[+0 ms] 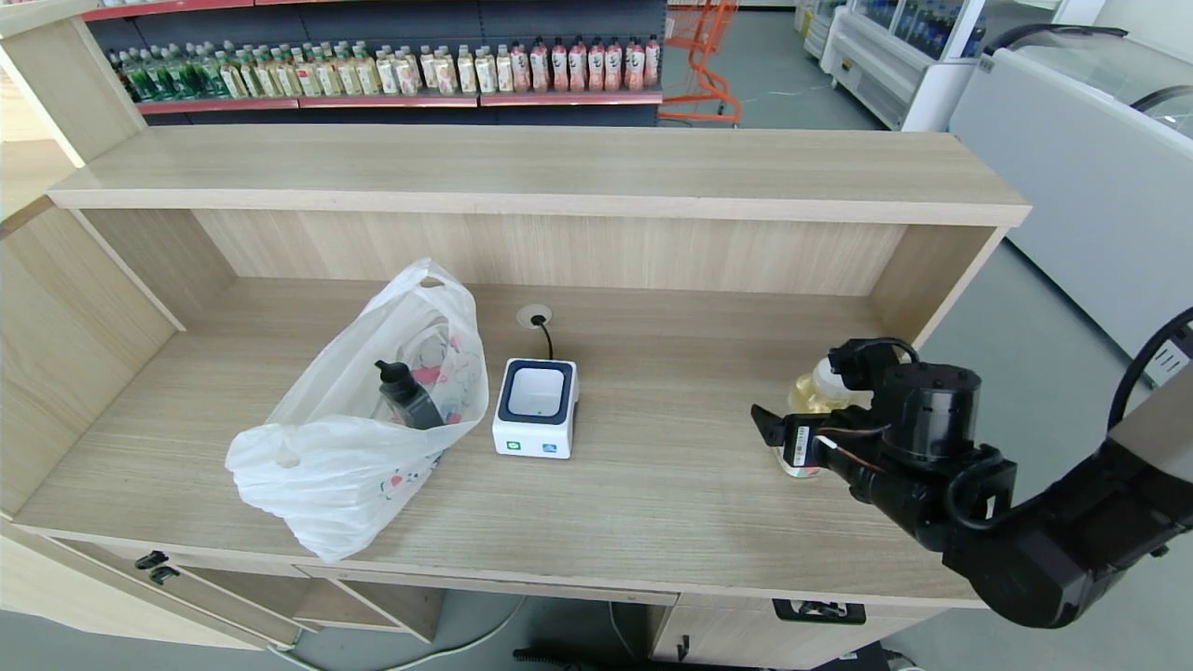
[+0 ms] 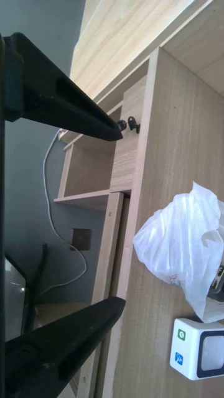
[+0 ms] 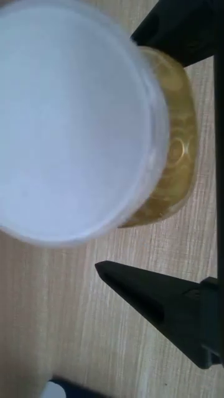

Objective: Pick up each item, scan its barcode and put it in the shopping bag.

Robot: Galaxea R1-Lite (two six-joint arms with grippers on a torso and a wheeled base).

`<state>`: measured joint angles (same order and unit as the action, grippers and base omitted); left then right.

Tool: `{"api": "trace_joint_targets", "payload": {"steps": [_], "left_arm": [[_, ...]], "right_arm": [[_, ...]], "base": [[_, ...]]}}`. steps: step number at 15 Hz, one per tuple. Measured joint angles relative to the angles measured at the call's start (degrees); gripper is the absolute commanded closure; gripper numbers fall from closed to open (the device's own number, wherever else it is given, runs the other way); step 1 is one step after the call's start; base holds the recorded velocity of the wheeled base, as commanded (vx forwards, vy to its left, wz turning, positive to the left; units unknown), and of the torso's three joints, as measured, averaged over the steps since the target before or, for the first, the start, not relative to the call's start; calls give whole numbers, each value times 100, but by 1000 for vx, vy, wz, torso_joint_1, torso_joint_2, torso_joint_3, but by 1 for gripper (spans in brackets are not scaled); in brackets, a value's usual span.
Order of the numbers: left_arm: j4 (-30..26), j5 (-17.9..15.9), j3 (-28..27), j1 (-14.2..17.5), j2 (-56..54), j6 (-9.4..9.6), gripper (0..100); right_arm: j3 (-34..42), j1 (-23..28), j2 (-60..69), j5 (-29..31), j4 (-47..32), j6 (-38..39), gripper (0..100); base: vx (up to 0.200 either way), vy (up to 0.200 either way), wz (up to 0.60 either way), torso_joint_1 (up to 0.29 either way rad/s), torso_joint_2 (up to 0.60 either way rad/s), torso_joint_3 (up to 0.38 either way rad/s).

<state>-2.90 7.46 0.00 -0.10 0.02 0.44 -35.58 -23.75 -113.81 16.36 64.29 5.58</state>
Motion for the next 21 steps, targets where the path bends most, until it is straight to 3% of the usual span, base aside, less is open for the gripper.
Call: {"api": "trace_joint_targets", "payload": {"steps": [2,3,17,19,21], "left_arm": [[1,-2,0,0,0,2,0],[1,0,0,0,0,2,0],[1,0,0,0,0,0,0],[1,-2,0,0,0,0,0],[1,-2,0,0,0,0,0]], "right_arm": [[-46,-26,-226,-7,372,-96,0],[-60,-45,-339,-40,618,-132,100],[-134,-34,-413,-405,820,-805,100],[-223,-39,83,-886,218,-695,100],[-355,-43,905,-1843,-786,-321,100]], "base": [[0,0,0,0,0,0],[0,0,0,0,0,0],[0,0,0,0,0,0],[0,0,0,0,0,0],[0,0,0,0,0,0]]}}
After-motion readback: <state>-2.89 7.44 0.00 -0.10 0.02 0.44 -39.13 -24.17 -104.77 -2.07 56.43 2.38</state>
